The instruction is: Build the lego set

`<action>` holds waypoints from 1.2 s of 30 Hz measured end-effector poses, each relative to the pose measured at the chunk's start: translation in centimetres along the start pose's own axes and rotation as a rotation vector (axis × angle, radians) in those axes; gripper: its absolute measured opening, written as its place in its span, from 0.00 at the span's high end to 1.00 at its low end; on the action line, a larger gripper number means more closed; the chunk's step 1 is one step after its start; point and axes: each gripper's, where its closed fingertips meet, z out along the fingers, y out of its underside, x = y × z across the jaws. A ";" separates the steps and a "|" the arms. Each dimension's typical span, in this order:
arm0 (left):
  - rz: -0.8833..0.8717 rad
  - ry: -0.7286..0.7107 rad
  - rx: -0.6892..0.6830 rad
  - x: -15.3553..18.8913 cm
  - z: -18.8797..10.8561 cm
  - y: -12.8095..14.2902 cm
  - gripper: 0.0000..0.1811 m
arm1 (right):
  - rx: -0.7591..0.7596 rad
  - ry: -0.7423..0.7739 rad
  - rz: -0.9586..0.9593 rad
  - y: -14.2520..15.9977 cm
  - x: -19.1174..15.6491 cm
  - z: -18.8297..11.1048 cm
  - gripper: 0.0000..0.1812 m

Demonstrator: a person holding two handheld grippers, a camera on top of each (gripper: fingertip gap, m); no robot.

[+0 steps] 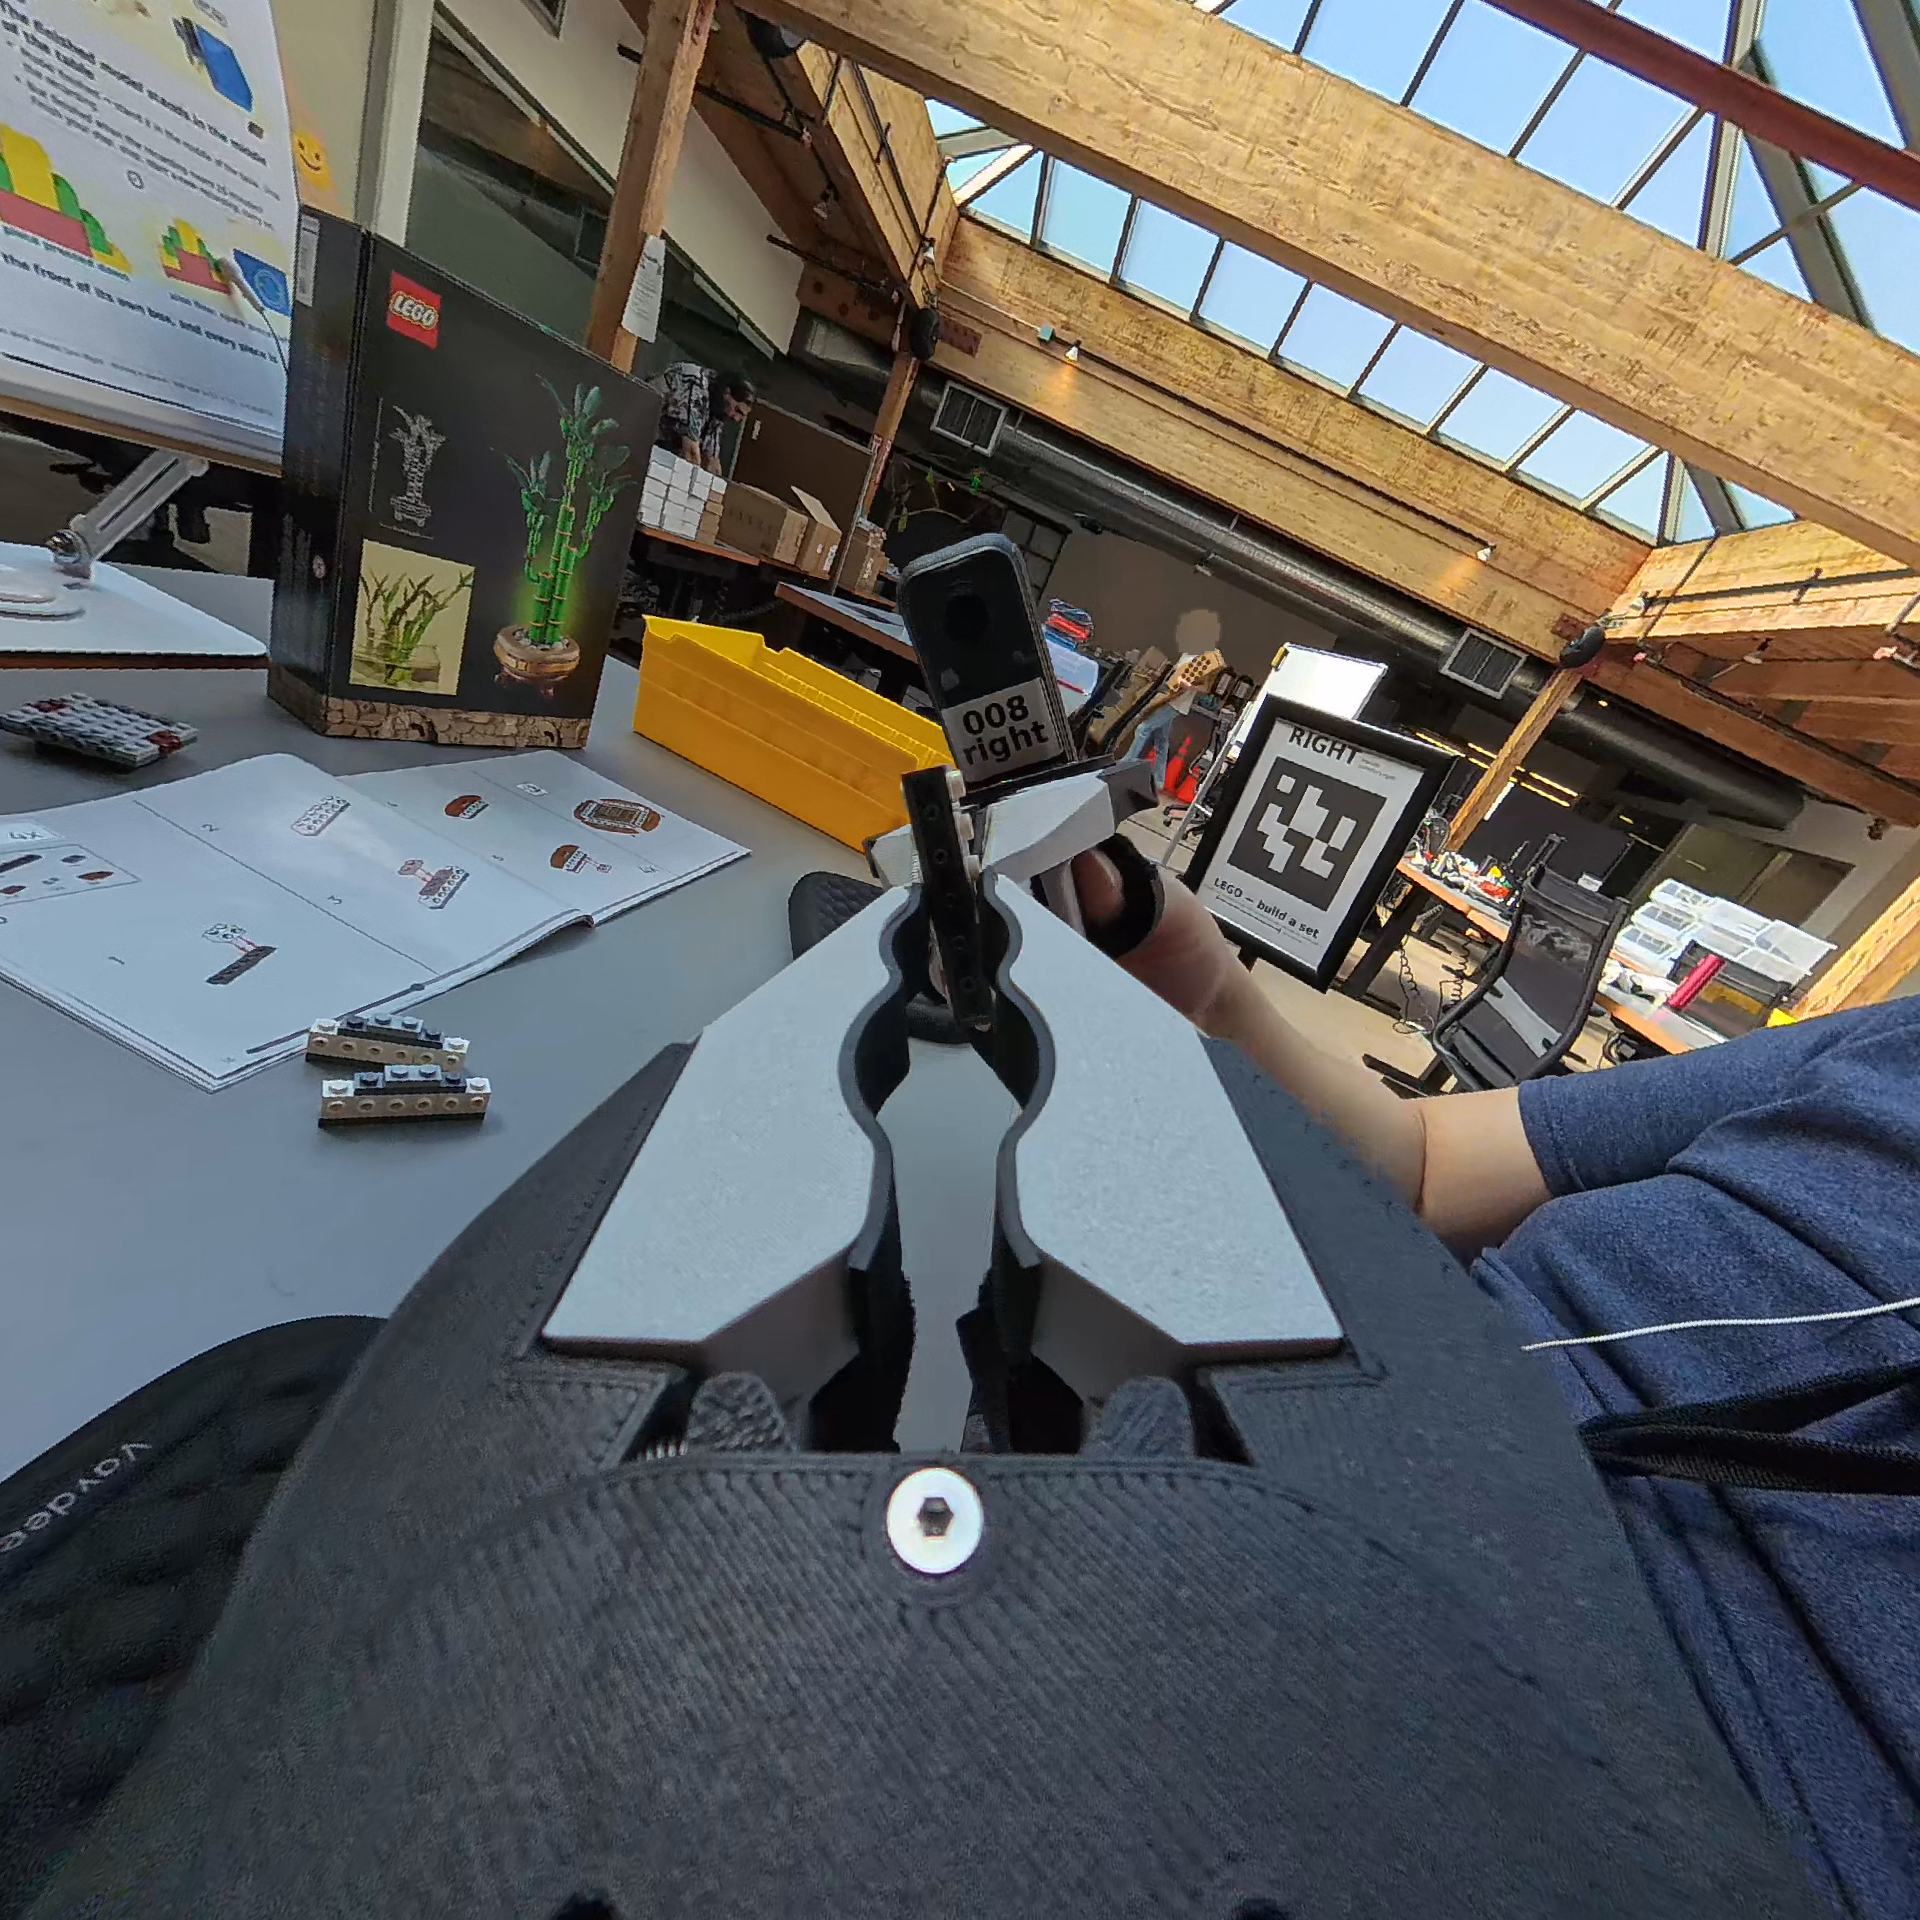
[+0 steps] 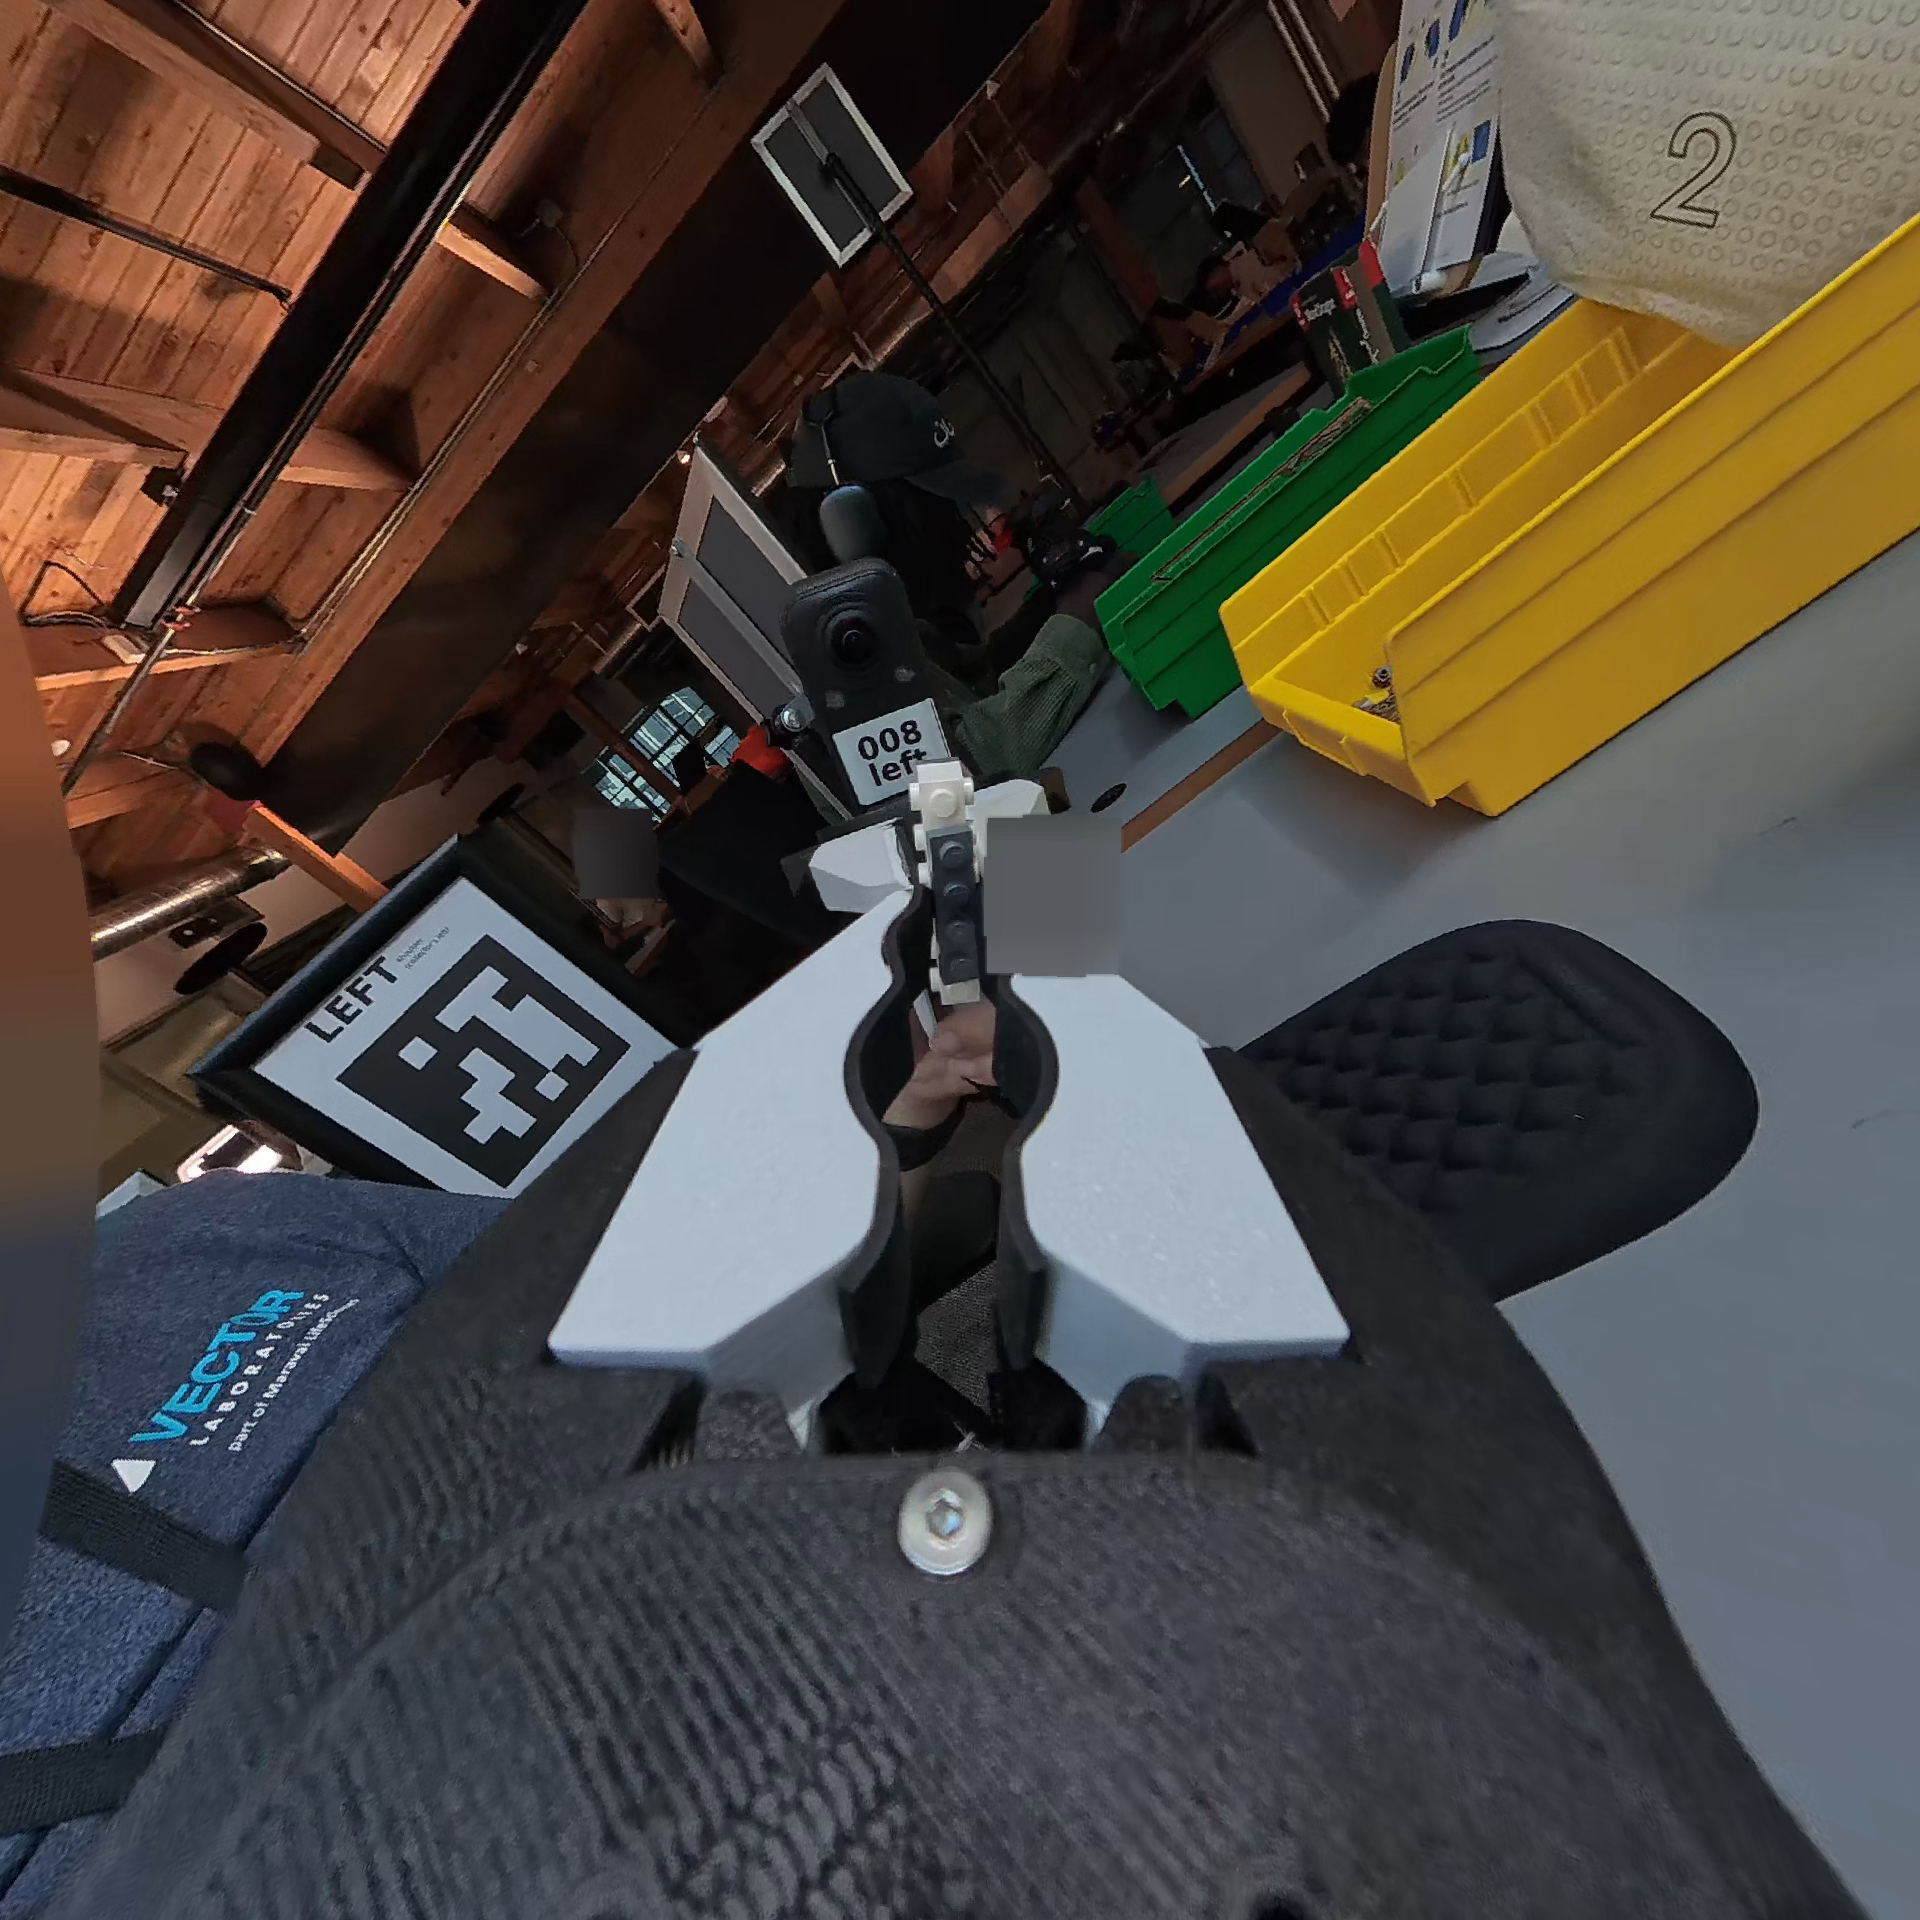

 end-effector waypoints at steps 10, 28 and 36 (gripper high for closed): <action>-0.008 -0.029 -0.051 -0.4 -0.1 0.6 0.97 | 0.039 -0.055 0.067 0.4 0.5 0.1 0.95; -0.077 -0.068 -0.107 -1.3 -0.1 1.4 0.96 | 0.162 -0.103 0.138 0.8 1.7 0.1 0.96; -0.020 -0.064 -0.076 -0.7 -0.1 0.4 0.81 | 0.233 -0.123 0.166 0.1 1.8 -0.4 0.97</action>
